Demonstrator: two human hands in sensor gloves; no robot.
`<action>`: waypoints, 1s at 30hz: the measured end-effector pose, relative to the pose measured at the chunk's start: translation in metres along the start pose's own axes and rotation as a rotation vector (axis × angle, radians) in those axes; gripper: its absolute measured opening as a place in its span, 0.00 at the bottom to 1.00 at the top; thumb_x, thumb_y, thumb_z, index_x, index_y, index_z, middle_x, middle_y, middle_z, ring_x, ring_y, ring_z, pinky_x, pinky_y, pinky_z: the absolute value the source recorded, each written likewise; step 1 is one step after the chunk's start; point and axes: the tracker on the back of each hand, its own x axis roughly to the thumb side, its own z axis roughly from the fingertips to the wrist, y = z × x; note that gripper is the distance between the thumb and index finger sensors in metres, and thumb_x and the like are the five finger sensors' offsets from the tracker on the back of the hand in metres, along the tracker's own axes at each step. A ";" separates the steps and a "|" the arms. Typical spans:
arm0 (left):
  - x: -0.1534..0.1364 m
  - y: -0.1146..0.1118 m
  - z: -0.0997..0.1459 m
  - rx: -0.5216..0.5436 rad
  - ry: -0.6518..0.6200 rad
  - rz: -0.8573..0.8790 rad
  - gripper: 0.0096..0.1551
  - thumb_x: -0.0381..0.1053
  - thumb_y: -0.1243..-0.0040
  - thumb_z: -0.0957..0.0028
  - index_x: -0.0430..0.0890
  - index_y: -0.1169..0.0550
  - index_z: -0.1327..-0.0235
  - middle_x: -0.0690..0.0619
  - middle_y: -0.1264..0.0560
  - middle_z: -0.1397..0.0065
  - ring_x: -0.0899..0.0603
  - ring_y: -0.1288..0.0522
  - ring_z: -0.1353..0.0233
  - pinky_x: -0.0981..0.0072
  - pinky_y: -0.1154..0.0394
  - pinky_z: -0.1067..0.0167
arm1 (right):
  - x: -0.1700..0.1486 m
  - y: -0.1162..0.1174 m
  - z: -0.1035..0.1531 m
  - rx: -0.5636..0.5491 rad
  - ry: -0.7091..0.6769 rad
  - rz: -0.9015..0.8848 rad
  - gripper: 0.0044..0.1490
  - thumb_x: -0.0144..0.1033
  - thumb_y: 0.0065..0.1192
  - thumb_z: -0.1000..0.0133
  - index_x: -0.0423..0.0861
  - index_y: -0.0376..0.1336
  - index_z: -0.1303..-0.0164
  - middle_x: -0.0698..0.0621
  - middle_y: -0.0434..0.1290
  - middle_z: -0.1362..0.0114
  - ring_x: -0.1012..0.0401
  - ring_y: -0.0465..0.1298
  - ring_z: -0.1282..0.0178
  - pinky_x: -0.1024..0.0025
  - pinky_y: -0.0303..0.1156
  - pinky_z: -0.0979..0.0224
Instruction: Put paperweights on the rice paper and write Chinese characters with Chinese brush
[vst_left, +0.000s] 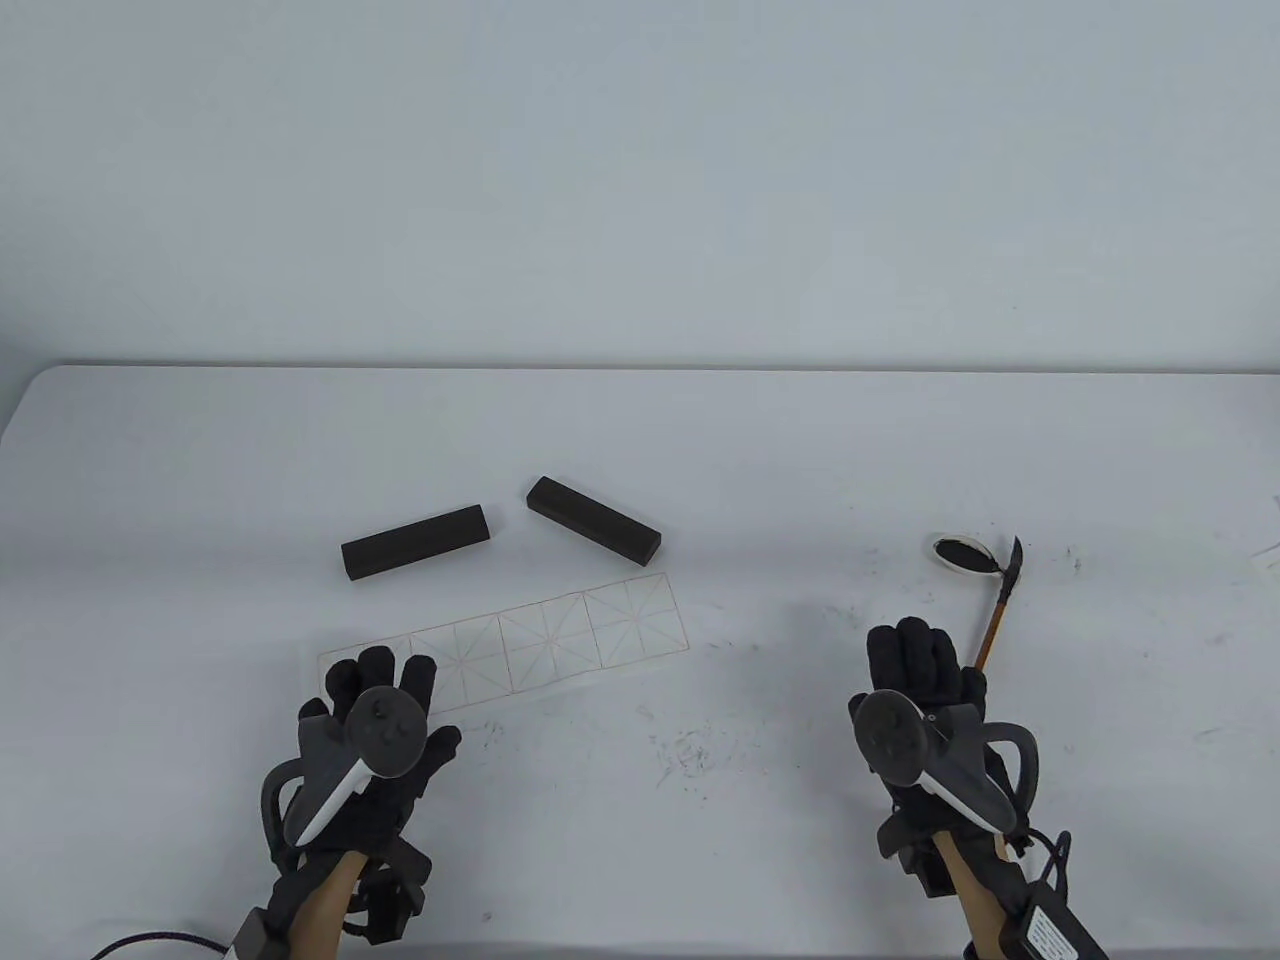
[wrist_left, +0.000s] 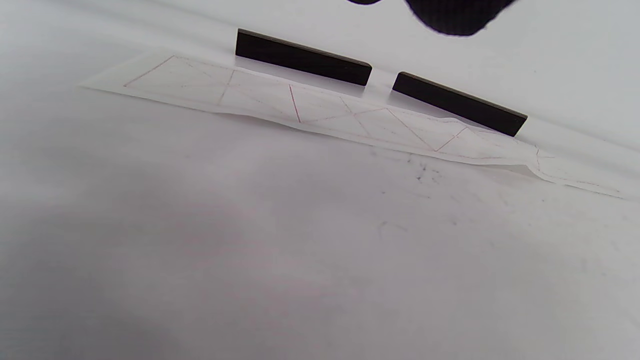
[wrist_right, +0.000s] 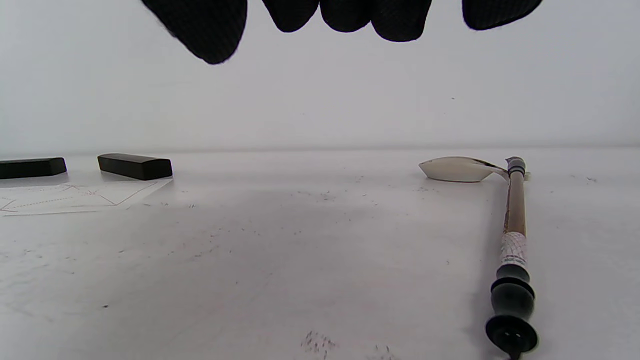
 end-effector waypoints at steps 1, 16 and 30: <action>0.000 0.000 -0.001 -0.003 0.000 0.001 0.48 0.66 0.59 0.43 0.63 0.60 0.12 0.51 0.70 0.10 0.35 0.73 0.13 0.37 0.71 0.21 | 0.000 -0.001 0.000 -0.002 0.000 -0.003 0.44 0.41 0.52 0.38 0.37 0.42 0.18 0.31 0.41 0.15 0.36 0.48 0.17 0.29 0.52 0.26; 0.040 0.004 -0.084 -0.187 0.125 -0.055 0.51 0.68 0.55 0.47 0.72 0.66 0.18 0.61 0.77 0.13 0.42 0.81 0.14 0.43 0.80 0.20 | -0.003 -0.003 0.000 0.000 -0.001 -0.034 0.44 0.41 0.52 0.38 0.37 0.42 0.18 0.31 0.41 0.15 0.36 0.48 0.16 0.29 0.51 0.26; 0.049 -0.010 -0.119 -0.398 0.248 -0.120 0.53 0.68 0.53 0.51 0.74 0.67 0.23 0.63 0.78 0.15 0.44 0.83 0.16 0.46 0.82 0.21 | -0.007 -0.006 -0.001 0.001 -0.005 -0.042 0.44 0.41 0.52 0.37 0.37 0.42 0.17 0.31 0.41 0.15 0.36 0.48 0.17 0.29 0.51 0.26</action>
